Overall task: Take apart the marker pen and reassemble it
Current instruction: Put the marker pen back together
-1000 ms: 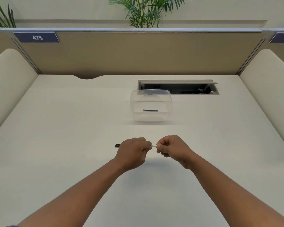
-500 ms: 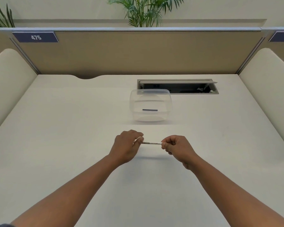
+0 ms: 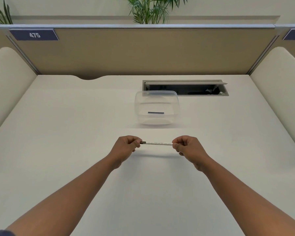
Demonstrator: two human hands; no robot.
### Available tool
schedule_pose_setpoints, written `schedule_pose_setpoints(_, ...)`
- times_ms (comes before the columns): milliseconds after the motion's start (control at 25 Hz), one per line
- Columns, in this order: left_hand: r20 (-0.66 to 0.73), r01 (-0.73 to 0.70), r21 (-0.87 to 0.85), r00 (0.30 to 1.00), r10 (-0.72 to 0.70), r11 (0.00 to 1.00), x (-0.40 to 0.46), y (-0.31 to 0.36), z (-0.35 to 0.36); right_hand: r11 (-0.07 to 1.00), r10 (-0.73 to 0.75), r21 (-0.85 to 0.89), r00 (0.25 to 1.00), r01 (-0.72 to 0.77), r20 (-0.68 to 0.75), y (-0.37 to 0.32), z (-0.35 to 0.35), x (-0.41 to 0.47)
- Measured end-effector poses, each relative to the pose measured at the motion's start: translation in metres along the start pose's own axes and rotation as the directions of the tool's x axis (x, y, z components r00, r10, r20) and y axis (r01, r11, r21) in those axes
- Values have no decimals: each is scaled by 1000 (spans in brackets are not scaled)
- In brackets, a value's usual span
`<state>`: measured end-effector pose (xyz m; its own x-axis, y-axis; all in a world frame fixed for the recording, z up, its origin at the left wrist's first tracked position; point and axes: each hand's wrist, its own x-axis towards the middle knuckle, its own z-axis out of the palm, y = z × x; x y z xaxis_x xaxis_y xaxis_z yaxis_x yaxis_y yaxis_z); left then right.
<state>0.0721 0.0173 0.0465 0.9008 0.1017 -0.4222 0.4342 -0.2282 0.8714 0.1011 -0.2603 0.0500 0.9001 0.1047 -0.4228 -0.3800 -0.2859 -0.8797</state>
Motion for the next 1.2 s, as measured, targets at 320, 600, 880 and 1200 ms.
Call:
schedule_pose_setpoints(320, 8, -139, 355, 989, 145, 925, 15, -15, 10, 943, -76, -326, 997, 67, -16, 15, 0, 18)
schedule_pose_setpoints(600, 37, -151, 513, 987, 154, 845, 32, -28, 21, 862, -142, -496, 989, 104, -39, 33, 9, 34)
schedule_pose_setpoints(880, 26, -147, 533, 987, 158, 833, 42, -35, 23, 792, -173, -596, 985, 129, -17, 45, 14, 43)
schedule_pose_setpoints(1200, 49, -158, 535, 986, 156, 830, 45, -36, 20, 784, -181, -604, 983, 144, 0, 47, 13, 47)
